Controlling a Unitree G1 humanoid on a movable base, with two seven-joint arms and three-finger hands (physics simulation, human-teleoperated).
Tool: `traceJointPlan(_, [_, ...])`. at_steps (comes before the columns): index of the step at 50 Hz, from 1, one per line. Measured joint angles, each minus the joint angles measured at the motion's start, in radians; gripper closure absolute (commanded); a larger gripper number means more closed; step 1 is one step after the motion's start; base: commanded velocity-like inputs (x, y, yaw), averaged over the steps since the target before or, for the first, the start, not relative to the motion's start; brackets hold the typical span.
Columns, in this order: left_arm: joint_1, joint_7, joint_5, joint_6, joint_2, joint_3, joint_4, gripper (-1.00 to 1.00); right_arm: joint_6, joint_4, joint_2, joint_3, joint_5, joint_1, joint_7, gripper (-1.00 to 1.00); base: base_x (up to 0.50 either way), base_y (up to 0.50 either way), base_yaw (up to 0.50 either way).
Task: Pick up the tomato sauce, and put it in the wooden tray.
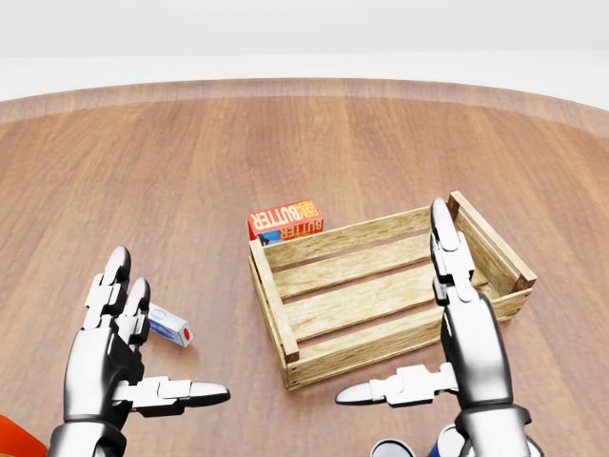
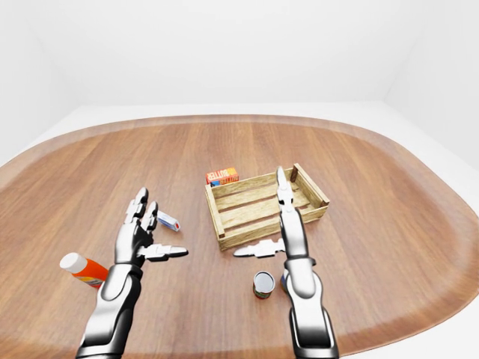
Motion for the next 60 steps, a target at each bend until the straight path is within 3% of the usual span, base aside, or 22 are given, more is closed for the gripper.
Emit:
traceJointPlan(29, [0.002, 0.0, 0.001, 0.0, -0.001, 0.0, -0.006, -1.0, 0.125, -0.19, -0.02, 0.016, -0.286, 0.038, 0.109, -1.0, 0.0, 0.0, 0.0])
traceJointPlan(43, [0.002, 0.001, 0.001, 0.004, -0.001, -0.001, -0.006, -1.0, 0.144, -0.234, -0.023, 0.034, -0.414, 0.057, 0.155, -1.0, 0.0, 0.0, 0.0])
traceJointPlan(60, [0.001, 0.001, 0.003, 0.003, -0.001, -0.003, -0.003, -1.0, 0.138, -0.251, -0.029, 0.064, -0.568, 0.082, 0.198, -1.0, 0.0, 0.0, 0.0])
